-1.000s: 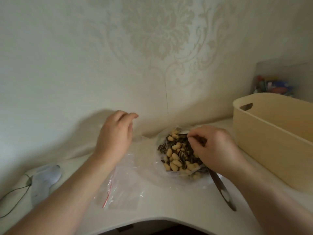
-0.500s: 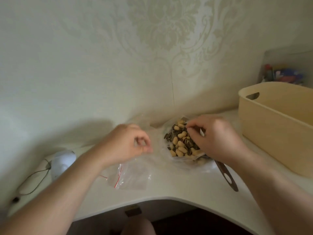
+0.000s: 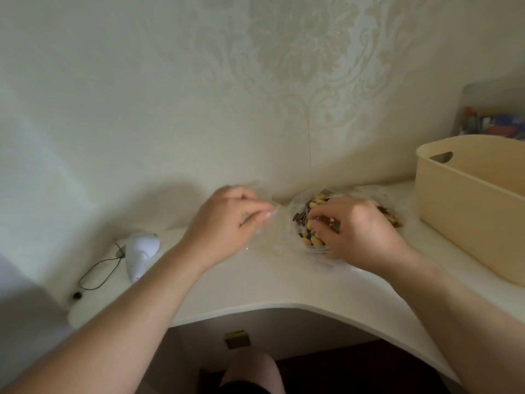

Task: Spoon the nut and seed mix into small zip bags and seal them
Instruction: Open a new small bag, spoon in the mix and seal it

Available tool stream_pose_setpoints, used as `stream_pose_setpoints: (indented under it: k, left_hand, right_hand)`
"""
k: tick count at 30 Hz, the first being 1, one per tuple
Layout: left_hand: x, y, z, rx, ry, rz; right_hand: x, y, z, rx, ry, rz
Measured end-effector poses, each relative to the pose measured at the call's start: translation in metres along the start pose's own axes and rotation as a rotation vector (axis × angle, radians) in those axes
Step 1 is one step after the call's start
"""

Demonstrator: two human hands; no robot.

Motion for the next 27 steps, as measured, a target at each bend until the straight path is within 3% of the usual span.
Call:
stream_pose_setpoints:
  k: [2, 5, 11, 17, 21, 24, 27]
  left_hand:
    - [0.01, -0.017, 0.017, 0.146, -0.052, -0.09]
    - [0.027, -0.02, 0.037, 0.211, -0.158, -0.334]
    - [0.052, 0.018, 0.059, 0.153, -0.432, -0.964]
    - [0.072, 0.038, 0.059, -0.007, -0.462, -1.282]
    - [0.045, 0.036, 0.051, 0.162, -0.546, -1.233]
    - [0.006, 0.026, 0.046, 0.324, -0.615, -0.977]
    - [-0.022, 0.03, 0.043, 0.312, -0.646, -0.846]
  right_hand:
    - [0.002, -0.001, 0.0, 0.019, 0.067, 0.079]
    - [0.006, -0.002, -0.001, 0.006, 0.197, 0.2]
    - [0.012, -0.003, 0.0, -0.009, 0.287, 0.392]
    - [0.022, -0.01, -0.001, 0.152, 0.409, 0.443]
    - [0.034, -0.013, -0.002, 0.213, 0.512, 0.511]
    - [0.039, -0.02, -0.001, 0.298, 0.553, 0.563]
    - [0.039, -0.024, 0.0, 0.322, 0.554, 0.572]
Point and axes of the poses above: each hand's wrist, its own z-axis towards the middle knuckle, its own y-axis out of the palm, x = y × z, the point moved 5 cm from there along z, towards the middle knuckle, and after that the axes turned 1 degree about z, right-handed, at the moved point
